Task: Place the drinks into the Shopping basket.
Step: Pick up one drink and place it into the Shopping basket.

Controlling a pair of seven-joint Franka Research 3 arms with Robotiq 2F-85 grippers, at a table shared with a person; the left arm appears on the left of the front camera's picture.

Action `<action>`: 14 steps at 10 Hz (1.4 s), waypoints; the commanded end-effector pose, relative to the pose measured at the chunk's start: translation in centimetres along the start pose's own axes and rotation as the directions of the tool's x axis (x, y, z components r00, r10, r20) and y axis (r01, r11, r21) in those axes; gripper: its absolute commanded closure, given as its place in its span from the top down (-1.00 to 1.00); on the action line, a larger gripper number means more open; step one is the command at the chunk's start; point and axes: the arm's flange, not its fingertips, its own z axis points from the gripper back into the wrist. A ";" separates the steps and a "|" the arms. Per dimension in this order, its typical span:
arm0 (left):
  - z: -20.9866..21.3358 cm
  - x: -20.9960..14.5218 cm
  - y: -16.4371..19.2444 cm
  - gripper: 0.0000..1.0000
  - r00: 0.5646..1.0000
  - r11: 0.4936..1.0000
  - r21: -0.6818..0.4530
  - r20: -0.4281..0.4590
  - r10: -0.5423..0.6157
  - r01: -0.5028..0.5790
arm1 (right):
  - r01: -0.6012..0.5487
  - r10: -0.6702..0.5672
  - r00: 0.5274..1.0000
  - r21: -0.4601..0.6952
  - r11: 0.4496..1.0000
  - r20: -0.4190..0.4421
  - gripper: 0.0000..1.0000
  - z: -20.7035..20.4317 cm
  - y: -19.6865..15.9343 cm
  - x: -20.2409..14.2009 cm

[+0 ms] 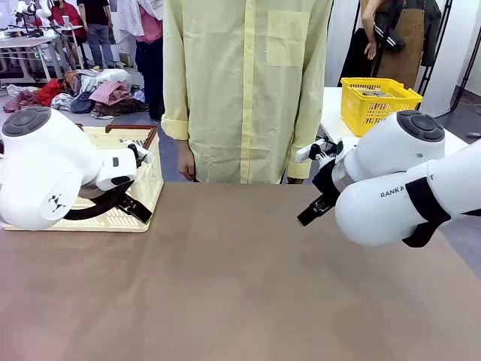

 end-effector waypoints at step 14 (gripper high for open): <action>0.0 0.0 0.0 1.00 1.000 1.000 0.000 0.001 0.000 0.000 | 0.000 0.000 1.000 0.000 1.000 0.000 1.00 0.0 0.0 0.0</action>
